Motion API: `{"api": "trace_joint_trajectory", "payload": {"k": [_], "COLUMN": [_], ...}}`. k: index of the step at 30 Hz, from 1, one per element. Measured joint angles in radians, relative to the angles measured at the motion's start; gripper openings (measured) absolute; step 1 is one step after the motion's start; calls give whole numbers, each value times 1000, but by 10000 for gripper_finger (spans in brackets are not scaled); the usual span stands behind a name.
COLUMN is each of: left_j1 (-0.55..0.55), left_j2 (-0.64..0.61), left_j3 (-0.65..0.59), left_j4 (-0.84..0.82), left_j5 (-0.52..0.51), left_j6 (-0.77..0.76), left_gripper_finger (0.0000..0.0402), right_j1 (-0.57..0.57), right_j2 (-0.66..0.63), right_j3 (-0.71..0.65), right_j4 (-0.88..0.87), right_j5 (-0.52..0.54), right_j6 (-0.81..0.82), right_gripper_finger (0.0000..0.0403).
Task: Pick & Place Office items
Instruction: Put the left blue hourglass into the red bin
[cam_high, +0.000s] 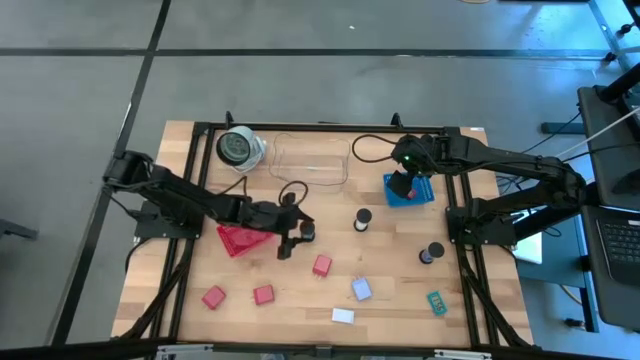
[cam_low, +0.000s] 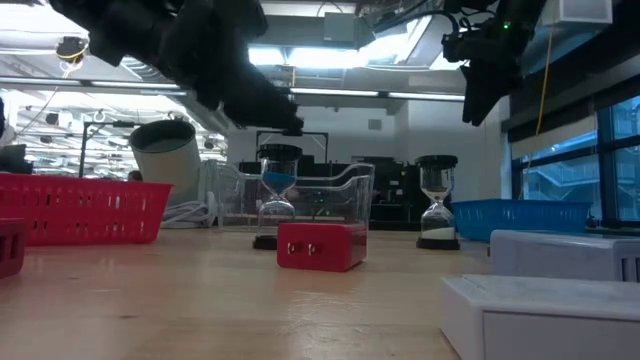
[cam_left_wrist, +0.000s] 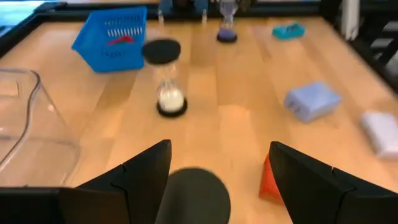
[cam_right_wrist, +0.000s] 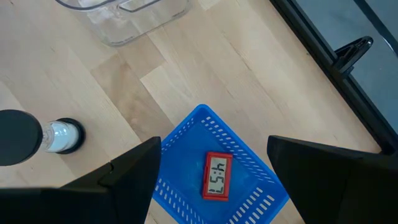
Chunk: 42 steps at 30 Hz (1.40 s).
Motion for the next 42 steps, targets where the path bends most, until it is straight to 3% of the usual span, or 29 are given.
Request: {"api": "trace_joint_trajectory", "payload": {"k": [10, 30, 42], "left_j1": [5, 63, 63], "left_j2": [27, 27, 27], "left_j3": [1, 1, 1], "left_j4": [-67, -100, -116], "left_j5": [-73, 32, 33], "left_j6": [34, 12, 11], "left_gripper_finger": [269, 269, 269], "right_j1": [0, 0, 0], "right_j2": [1, 1, 1], "right_j3": [0, 0, 0], "right_j4": [0, 1, 1], "right_j5": [0, 0, 1], "right_j6": [0, -16, -16], "right_gripper_finger": [296, 296, 296]}}
